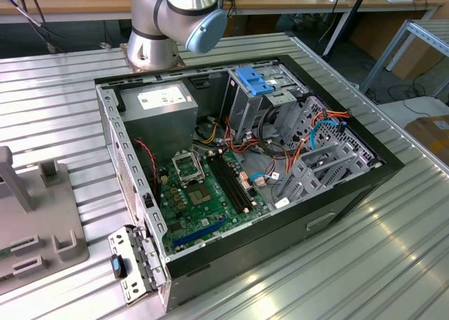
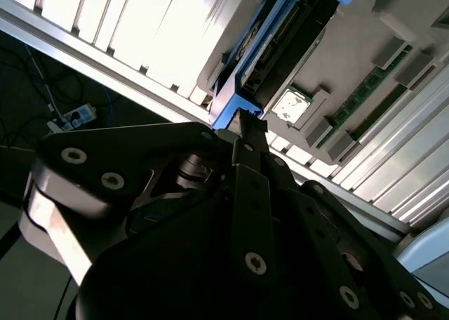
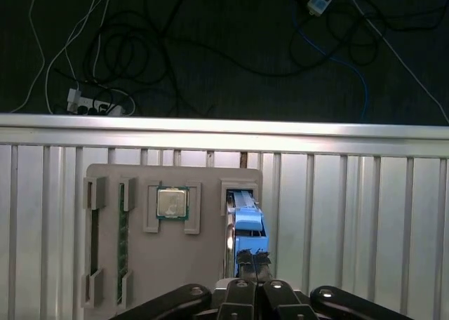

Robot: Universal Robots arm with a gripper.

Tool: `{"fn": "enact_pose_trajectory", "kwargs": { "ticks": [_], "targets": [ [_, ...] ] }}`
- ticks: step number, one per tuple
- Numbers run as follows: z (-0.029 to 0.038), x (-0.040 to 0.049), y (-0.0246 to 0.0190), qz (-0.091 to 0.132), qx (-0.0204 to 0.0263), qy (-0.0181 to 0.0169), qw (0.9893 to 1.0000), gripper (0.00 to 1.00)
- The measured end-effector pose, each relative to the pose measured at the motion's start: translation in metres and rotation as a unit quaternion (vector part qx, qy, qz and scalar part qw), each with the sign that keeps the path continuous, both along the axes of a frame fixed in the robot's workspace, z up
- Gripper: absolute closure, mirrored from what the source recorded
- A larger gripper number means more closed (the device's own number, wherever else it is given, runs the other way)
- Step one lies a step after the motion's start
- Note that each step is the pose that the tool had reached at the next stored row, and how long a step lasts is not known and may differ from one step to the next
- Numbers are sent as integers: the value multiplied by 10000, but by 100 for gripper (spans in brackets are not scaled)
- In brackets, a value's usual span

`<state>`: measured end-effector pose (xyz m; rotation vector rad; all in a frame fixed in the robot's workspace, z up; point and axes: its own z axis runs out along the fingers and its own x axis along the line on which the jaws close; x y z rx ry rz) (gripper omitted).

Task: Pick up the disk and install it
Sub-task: 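Pick up the disk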

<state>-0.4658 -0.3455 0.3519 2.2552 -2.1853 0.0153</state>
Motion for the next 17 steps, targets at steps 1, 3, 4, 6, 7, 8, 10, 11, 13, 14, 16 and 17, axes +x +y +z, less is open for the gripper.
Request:
{"fn": "enact_pose_trajectory", "kwargs": {
  "ticks": [1, 3, 4, 6, 7, 8, 10, 11, 13, 14, 16, 17],
  "targets": [
    [-1, 0, 0, 0, 0, 0, 10000, 89],
    [-2, 0, 0, 0, 0, -1, 10000, 89],
    [-2, 0, 0, 0, 0, -1, 10000, 89],
    [-2, 0, 0, 0, 1, -1, 10000, 89],
    [-3, 0, 0, 0, 0, -1, 10000, 83],
    [-3, 0, 0, 0, 0, -1, 10000, 76],
    [-3, 0, 0, 0, 0, -1, 10000, 64],
    [-3, 0, 0, 0, 1, -1, 10000, 58],
    [-4, 0, 0, 0, 1, -1, 10000, 46],
    [-4, 0, 0, 0, 1, -1, 10000, 40],
    [-4, 0, 0, 0, 0, -1, 10000, 35],
    [-5, 0, 0, 0, 0, -1, 10000, 28]
  ]
}}
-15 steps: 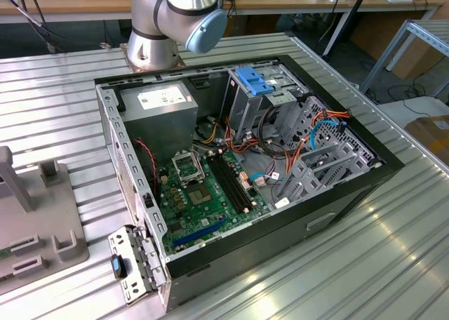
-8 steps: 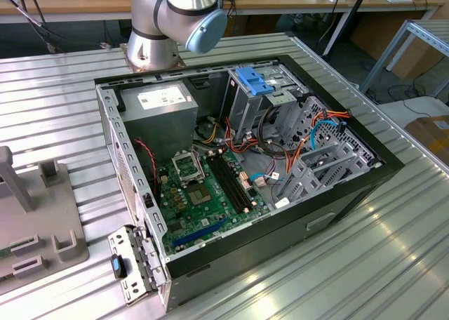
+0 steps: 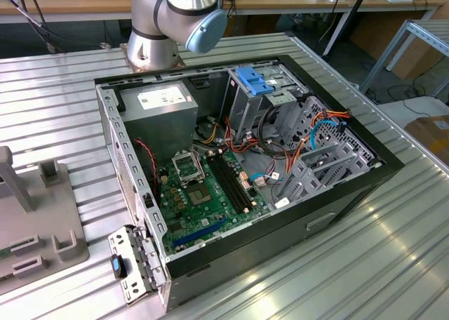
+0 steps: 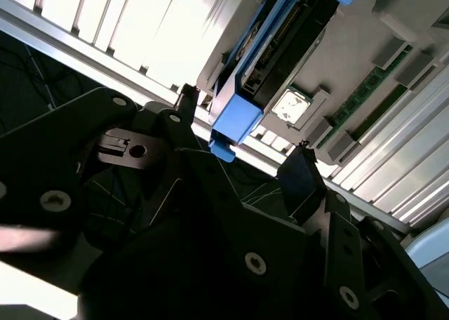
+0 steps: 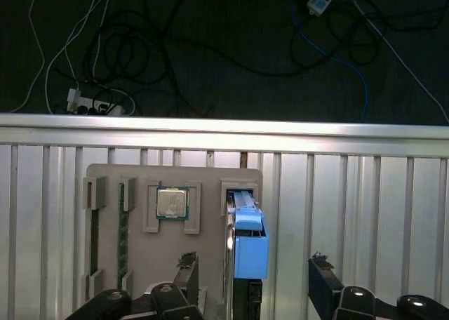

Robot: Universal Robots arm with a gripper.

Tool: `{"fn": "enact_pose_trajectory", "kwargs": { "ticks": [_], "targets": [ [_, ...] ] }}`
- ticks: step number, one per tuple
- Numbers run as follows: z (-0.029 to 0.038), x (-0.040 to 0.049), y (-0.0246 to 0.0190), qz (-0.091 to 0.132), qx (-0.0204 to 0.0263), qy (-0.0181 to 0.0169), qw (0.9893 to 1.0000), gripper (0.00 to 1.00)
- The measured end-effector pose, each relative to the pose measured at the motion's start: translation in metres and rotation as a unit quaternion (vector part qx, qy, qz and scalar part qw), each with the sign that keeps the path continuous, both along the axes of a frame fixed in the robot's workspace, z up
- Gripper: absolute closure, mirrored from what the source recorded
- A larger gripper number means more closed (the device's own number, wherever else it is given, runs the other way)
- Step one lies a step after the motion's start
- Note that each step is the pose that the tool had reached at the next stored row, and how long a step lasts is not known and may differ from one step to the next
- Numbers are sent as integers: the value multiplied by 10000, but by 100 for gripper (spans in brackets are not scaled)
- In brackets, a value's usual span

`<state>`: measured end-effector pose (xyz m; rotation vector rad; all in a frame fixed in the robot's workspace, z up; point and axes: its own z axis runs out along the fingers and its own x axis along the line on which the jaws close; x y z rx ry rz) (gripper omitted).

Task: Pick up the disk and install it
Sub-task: 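Pick up the disk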

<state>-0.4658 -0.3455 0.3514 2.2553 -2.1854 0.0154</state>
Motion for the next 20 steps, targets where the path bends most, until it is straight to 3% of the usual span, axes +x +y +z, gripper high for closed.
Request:
{"fn": "enact_pose_trajectory", "kwargs": {
  "ticks": [20],
  "targets": [
    [-36, 0, 0, 0, 1, 0, 10000, 28]
  ]
}}
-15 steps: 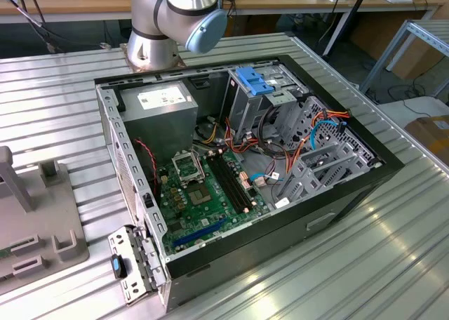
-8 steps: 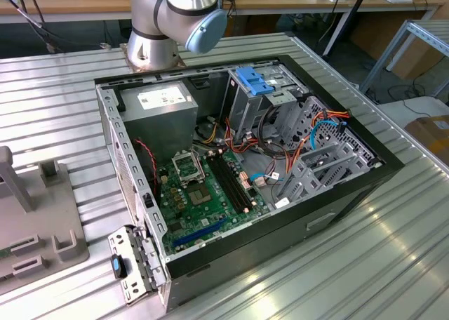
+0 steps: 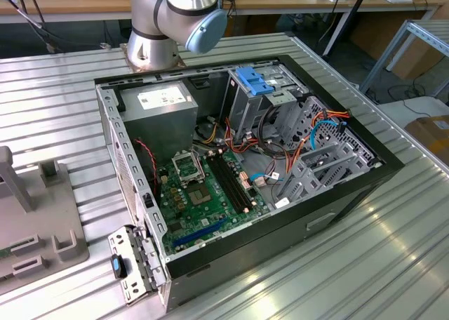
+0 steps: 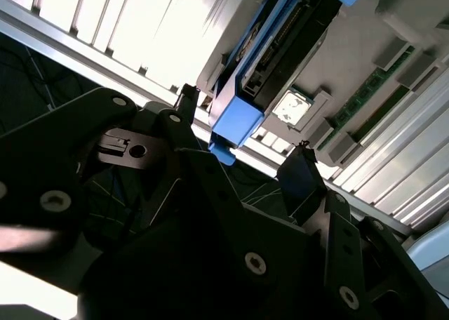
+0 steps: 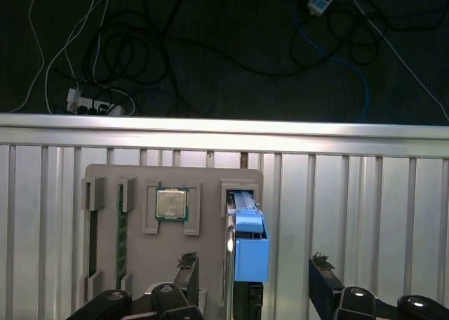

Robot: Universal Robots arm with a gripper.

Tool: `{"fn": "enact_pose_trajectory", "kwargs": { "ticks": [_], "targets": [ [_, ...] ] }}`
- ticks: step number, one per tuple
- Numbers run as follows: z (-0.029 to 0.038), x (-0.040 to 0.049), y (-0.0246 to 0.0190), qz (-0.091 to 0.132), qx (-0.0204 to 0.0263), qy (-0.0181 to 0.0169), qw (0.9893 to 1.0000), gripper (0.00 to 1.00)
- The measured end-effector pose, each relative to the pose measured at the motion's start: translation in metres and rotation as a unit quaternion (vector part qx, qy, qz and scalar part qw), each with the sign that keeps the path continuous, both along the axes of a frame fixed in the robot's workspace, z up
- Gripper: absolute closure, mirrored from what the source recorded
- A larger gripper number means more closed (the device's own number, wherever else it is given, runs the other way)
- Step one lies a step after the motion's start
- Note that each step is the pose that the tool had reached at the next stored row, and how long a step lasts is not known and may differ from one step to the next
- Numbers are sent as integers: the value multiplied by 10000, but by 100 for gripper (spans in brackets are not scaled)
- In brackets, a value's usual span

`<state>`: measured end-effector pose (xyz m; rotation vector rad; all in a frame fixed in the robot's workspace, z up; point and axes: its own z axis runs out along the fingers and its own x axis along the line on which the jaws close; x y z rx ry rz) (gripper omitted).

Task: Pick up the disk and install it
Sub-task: 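Pick up the disk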

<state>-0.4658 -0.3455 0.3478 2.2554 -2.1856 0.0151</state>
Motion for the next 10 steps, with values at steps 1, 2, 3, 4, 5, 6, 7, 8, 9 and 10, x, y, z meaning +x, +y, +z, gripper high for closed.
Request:
{"fn": "enact_pose_trajectory", "kwargs": {
  "ticks": [1, 2, 3, 4, 5, 6, 7, 8, 9, 10],
  "targets": [
    [0, 0, 0, 0, 0, 0, 10000, 28],
    [-1, 0, 0, 0, 0, 0, 10000, 28],
    [-1, 0, 0, 0, 0, 0, 10000, 28],
    [-1, 0, 0, 0, 0, 0, 10000, 28],
    [-2, 0, 0, 0, 0, 0, 10000, 28],
    [-3, 0, 0, 0, 0, -1, 10000, 28],
    [-5, 0, 0, 0, 0, -1, 10000, 28],
    [-11, 0, 0, 0, 2, -2, 10000, 28],
    [-19, 0, 0, 0, 4, -1, 10000, 28],
    [-26, 0, 1, 0, 5, 0, 10000, 28]
  ]
}}
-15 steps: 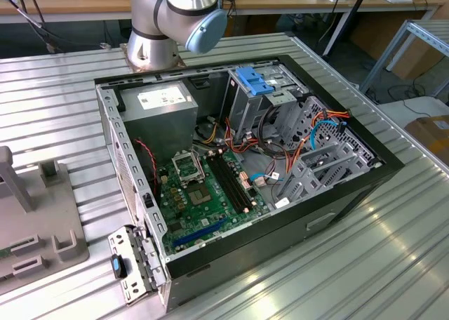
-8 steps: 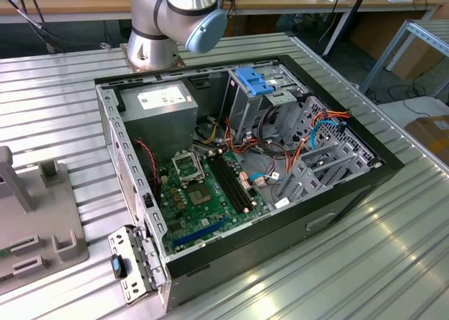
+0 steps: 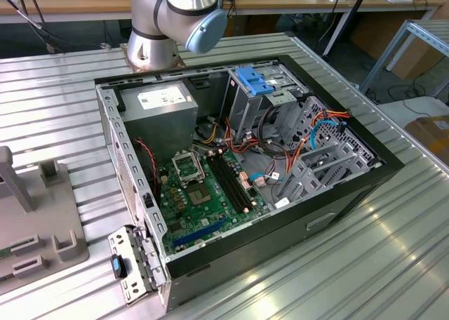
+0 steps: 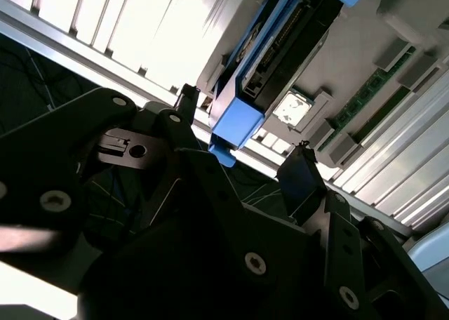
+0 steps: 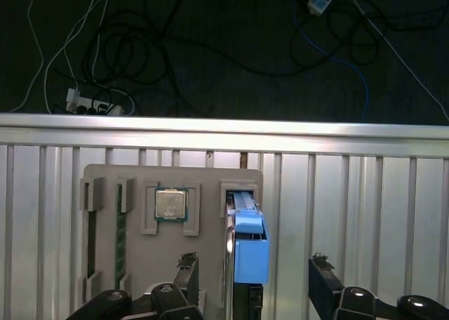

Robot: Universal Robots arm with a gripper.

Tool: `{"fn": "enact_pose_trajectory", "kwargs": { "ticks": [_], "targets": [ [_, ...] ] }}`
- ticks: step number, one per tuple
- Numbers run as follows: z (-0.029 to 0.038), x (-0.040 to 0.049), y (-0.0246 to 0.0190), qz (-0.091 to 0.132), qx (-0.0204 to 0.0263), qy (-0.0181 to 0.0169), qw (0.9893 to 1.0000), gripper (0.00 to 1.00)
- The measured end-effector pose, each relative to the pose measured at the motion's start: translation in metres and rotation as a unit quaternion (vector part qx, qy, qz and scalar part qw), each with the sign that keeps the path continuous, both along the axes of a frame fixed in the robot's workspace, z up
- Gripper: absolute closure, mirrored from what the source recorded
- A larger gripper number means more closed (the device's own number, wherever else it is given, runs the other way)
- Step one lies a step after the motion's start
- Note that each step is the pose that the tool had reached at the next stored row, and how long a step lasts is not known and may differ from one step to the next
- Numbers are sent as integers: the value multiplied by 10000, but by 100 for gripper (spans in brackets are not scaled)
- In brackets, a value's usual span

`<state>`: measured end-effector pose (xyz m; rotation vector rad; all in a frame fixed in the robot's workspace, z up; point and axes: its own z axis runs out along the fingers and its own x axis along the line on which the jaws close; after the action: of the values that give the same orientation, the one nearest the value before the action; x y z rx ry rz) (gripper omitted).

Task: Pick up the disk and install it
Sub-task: 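Pick up the disk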

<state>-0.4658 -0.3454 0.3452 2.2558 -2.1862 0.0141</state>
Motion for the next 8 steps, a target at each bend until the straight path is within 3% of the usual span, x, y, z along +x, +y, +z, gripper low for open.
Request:
{"fn": "enact_pose_trajectory", "kwargs": {
  "ticks": [2, 5, 8],
  "targets": [
    [-16, 0, 0, 0, 1, 1, 10000, 28],
    [-172, 0, -1, 0, 11, 0, 10000, 28],
    [-215, 0, -1, 0, 11, 0, 10000, 28]
  ]
}}
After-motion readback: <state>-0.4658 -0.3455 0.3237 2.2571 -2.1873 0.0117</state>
